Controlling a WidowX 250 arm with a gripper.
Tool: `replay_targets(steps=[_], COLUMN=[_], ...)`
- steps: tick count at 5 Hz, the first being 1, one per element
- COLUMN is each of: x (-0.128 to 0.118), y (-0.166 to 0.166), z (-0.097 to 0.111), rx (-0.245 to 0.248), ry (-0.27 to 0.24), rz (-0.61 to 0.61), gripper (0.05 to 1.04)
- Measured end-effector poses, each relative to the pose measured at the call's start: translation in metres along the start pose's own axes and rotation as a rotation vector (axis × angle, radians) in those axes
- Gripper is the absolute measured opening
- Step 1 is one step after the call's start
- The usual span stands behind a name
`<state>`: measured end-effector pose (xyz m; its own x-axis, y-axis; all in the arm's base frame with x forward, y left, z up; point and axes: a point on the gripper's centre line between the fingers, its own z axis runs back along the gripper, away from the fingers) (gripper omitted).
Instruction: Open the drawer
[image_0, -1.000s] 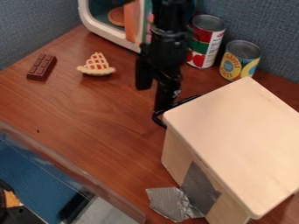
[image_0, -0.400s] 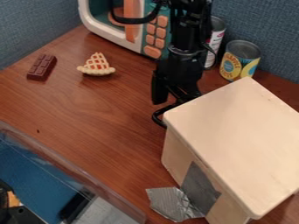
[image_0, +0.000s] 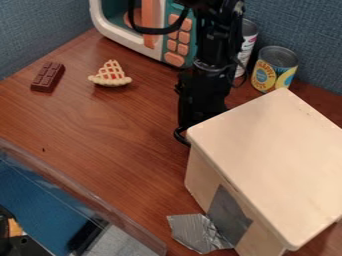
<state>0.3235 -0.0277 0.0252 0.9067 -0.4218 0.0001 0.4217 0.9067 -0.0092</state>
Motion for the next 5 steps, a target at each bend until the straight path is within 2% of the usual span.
replay_targets(steps=[1, 2, 4, 5], x=[-0.003, -0.004, -0.011, -0.016], y=[0.007, 0.019, 0.066, 0.083], z=[-0.003, -0.002, 0.011, 0.011], rx=[0.017, 0.018, 0.070, 0.072], ry=[0.016, 0.032, 0.044, 0.064], rz=[0.004, 0.010, 0.039, 0.064], gripper=[0.159, 0.131, 0.129, 0.129])
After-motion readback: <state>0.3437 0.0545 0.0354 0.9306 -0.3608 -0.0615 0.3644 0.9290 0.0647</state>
